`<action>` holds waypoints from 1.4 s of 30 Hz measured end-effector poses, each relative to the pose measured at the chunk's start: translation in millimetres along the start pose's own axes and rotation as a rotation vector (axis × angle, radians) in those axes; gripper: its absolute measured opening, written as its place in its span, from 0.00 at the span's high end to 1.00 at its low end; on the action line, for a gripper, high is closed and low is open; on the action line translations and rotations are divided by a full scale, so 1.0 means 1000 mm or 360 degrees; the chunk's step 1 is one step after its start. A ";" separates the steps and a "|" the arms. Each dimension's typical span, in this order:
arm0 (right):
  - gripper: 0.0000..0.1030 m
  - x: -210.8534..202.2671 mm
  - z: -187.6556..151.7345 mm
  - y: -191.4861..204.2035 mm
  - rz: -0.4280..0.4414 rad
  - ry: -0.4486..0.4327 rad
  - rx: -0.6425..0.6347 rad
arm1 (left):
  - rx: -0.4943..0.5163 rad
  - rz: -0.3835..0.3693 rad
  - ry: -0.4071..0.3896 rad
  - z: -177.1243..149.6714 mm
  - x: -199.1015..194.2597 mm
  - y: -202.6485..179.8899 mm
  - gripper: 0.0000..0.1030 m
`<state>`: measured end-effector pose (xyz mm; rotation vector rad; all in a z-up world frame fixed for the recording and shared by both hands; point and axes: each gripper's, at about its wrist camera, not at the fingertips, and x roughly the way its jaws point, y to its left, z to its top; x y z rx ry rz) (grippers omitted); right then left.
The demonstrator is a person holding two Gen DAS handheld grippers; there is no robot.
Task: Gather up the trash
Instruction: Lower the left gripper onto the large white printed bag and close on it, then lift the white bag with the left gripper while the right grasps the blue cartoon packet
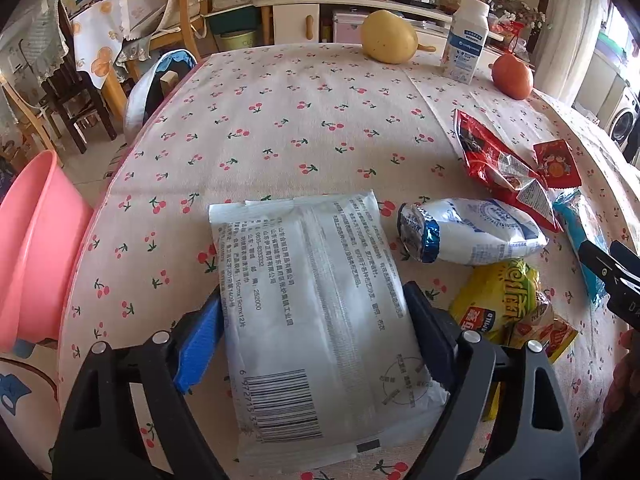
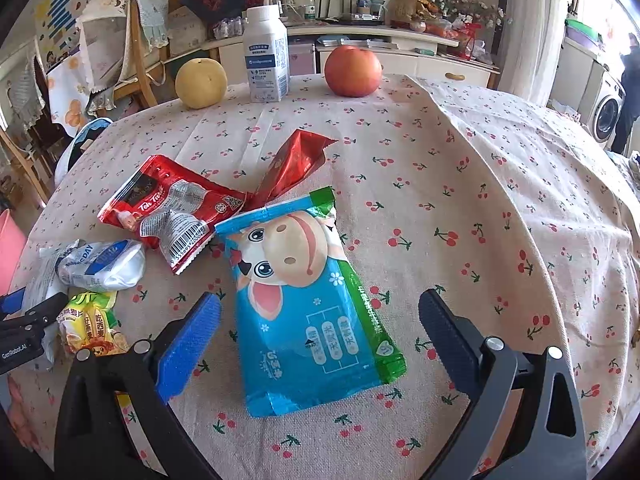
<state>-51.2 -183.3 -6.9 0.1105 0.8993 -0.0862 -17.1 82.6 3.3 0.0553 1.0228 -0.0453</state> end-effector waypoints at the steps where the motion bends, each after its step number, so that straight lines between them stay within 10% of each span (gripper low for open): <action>1: 0.06 0.001 0.000 0.000 -0.0005 -0.0003 -0.0002 | 0.0001 -0.0004 0.0000 0.001 0.000 0.000 0.17; 13: 0.44 0.003 -0.001 0.008 0.0004 -0.0003 -0.0074 | -0.0032 -0.0055 -0.0008 0.001 -0.003 0.009 0.22; 42: 0.59 -0.039 -0.008 0.018 0.0240 -0.0108 0.0044 | -0.0254 -0.0208 -0.0174 0.007 -0.041 0.052 0.22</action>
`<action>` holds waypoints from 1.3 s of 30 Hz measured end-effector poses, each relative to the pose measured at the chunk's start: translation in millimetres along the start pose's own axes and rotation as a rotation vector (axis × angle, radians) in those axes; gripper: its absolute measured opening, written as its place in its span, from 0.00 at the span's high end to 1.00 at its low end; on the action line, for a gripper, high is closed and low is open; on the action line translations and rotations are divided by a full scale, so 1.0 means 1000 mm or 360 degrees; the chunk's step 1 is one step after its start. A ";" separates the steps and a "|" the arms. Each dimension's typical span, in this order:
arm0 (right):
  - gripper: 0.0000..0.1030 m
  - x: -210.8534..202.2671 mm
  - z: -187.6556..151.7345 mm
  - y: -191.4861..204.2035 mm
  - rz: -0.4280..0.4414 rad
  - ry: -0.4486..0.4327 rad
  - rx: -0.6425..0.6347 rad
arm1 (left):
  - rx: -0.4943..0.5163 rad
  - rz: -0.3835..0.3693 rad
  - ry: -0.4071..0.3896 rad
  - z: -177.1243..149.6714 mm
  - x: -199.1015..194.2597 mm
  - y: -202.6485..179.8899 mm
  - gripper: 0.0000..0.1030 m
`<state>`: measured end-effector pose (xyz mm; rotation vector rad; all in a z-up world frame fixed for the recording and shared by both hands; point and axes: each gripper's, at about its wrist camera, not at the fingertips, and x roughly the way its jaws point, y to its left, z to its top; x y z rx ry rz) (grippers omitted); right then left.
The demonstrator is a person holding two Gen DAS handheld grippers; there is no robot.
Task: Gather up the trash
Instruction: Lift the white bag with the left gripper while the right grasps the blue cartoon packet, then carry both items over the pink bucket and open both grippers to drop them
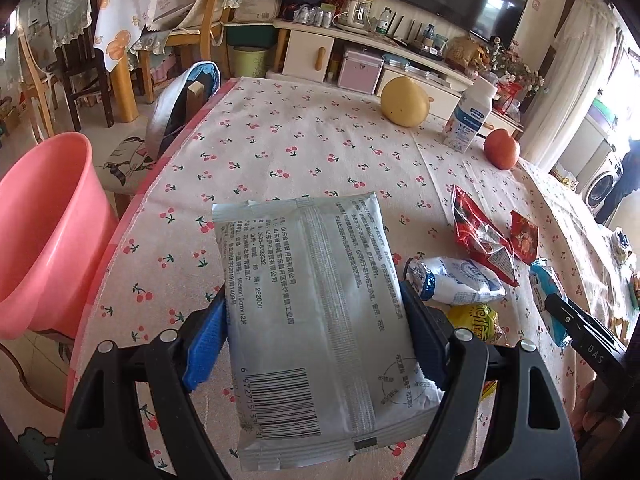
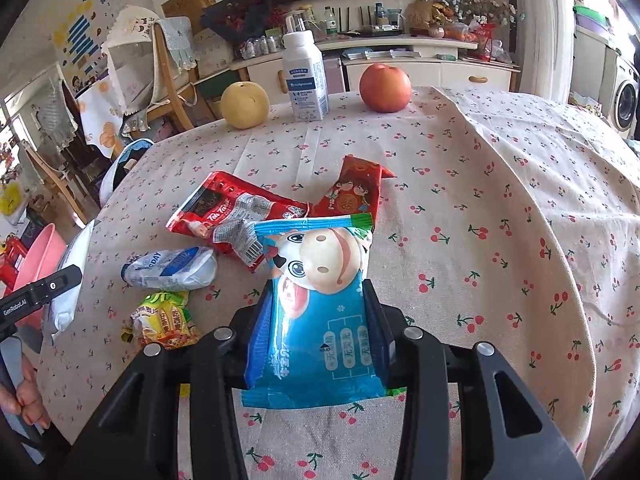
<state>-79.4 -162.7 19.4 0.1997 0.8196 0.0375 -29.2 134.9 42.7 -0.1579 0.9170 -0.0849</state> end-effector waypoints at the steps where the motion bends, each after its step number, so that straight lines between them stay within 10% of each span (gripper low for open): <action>1: 0.59 -0.002 0.001 0.003 0.0003 -0.0009 -0.0010 | -0.0008 -0.0005 -0.0005 0.001 -0.001 0.002 0.22; 26: 0.59 -0.029 0.037 0.135 0.0423 -0.0070 -0.0138 | -0.0323 -0.0080 -0.0217 0.025 -0.044 0.066 0.22; 39: 0.59 -0.007 0.056 0.276 0.0809 0.0043 -0.0319 | -0.0684 0.0187 -0.0413 0.040 -0.072 0.171 0.22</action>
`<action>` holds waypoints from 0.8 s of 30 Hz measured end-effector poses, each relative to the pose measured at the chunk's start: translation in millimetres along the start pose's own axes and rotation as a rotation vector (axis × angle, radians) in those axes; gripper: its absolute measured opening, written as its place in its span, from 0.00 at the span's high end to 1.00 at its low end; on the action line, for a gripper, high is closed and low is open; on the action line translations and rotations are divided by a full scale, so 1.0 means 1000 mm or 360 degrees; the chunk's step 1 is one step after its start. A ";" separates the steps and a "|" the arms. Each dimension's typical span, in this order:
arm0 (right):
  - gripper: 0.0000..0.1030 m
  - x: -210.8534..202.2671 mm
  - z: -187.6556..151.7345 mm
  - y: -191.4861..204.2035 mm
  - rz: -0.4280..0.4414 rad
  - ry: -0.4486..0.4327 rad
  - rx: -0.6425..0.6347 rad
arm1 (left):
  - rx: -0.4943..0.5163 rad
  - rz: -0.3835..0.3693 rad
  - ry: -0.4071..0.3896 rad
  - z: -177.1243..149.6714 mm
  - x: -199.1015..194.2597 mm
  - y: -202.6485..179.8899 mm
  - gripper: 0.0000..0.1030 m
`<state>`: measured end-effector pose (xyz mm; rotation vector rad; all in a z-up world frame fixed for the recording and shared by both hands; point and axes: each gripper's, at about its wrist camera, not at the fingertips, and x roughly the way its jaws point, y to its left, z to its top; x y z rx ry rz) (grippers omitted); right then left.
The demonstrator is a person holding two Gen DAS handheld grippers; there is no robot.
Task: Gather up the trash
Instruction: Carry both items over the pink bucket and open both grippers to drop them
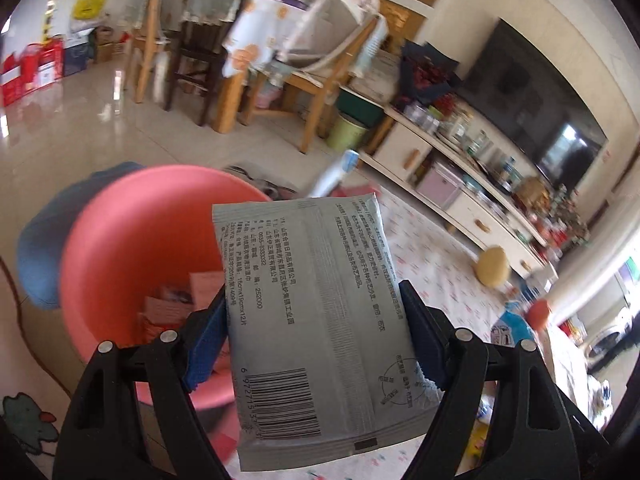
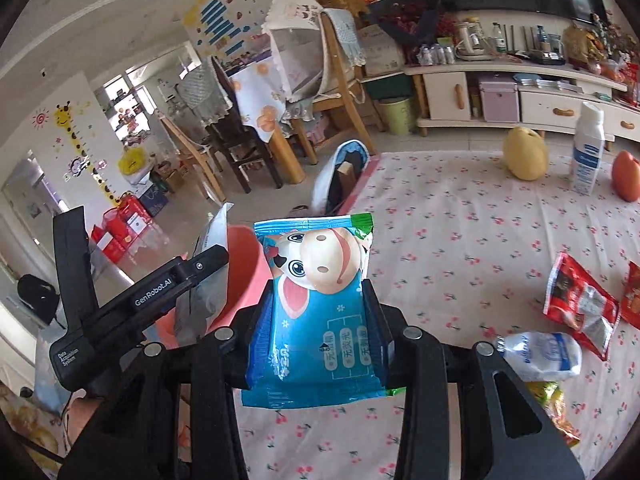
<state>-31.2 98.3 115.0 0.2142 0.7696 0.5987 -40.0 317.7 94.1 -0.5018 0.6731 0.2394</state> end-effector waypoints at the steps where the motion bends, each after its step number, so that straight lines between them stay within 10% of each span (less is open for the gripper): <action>1: 0.59 0.008 0.003 0.008 0.0025 0.0011 -0.0014 | -0.0045 0.0035 -0.0009 0.006 0.001 0.012 0.22; 17: 0.55 0.129 0.021 0.087 0.0227 0.0216 -0.0149 | -0.0563 0.0196 0.0041 0.035 0.024 0.118 0.22; 24: 0.25 0.112 0.018 0.071 0.0105 0.0129 -0.0141 | -0.0509 0.0255 -0.0042 0.032 0.020 0.113 0.20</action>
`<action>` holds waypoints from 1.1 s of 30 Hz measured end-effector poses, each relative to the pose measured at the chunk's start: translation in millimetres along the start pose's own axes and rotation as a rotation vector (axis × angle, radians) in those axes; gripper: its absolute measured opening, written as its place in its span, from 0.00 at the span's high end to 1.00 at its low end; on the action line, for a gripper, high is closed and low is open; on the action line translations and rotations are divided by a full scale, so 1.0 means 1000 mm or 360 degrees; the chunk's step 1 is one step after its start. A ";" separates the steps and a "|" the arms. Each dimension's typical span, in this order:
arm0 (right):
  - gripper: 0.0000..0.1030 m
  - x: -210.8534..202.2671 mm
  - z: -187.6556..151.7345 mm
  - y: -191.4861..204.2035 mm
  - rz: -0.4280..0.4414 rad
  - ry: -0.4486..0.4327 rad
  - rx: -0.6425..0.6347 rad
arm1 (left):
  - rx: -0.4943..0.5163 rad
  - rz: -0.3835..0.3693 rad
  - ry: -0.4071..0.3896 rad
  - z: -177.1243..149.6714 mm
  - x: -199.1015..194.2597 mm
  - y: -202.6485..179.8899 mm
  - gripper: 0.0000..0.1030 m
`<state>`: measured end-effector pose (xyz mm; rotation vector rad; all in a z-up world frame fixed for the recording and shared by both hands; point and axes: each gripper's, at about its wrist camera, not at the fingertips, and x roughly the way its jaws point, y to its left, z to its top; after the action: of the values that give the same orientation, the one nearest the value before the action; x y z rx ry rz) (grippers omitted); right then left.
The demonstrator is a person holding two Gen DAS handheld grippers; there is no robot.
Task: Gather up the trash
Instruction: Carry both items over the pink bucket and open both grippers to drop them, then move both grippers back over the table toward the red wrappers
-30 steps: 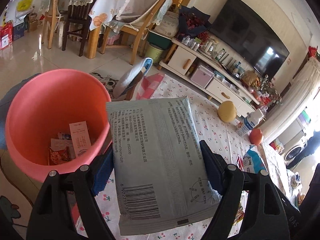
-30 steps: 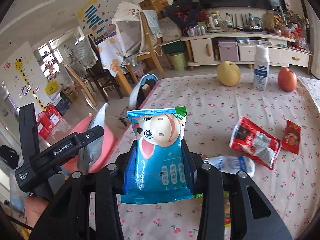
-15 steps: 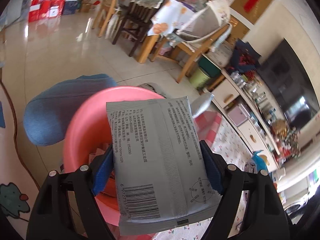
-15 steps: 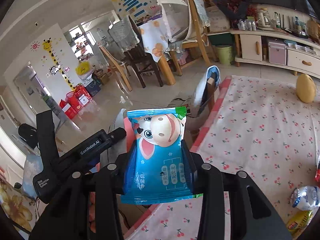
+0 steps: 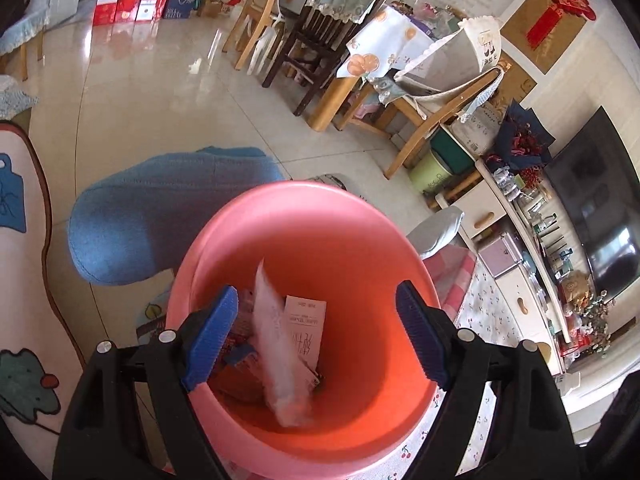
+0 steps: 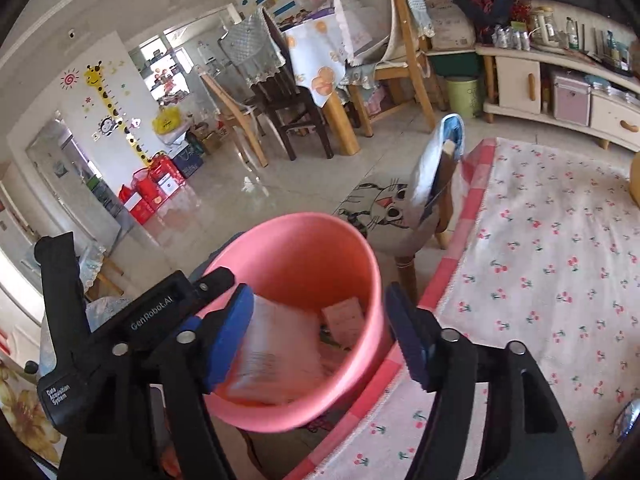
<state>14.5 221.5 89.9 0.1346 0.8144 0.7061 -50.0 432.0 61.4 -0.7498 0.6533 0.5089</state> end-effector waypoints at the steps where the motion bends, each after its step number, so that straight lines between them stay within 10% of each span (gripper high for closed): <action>1: 0.19 -0.006 -0.002 -0.003 -0.0026 -0.0012 -0.0003 | 0.0009 -0.0004 -0.0008 -0.002 -0.001 -0.002 0.18; 15: 0.12 -0.067 -0.037 -0.035 -0.0331 -0.0060 -0.0106 | 0.0217 -0.0220 -0.0283 -0.025 -0.025 -0.042 0.06; 33: 0.12 -0.153 -0.085 -0.075 -0.0673 -0.0193 -0.0262 | 0.0380 -0.0331 -0.0071 -0.063 -0.039 -0.072 0.04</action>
<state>-78.2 56.1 98.4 -0.1402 0.6375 0.3585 -53.9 331.5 86.7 -0.5712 0.5748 0.2508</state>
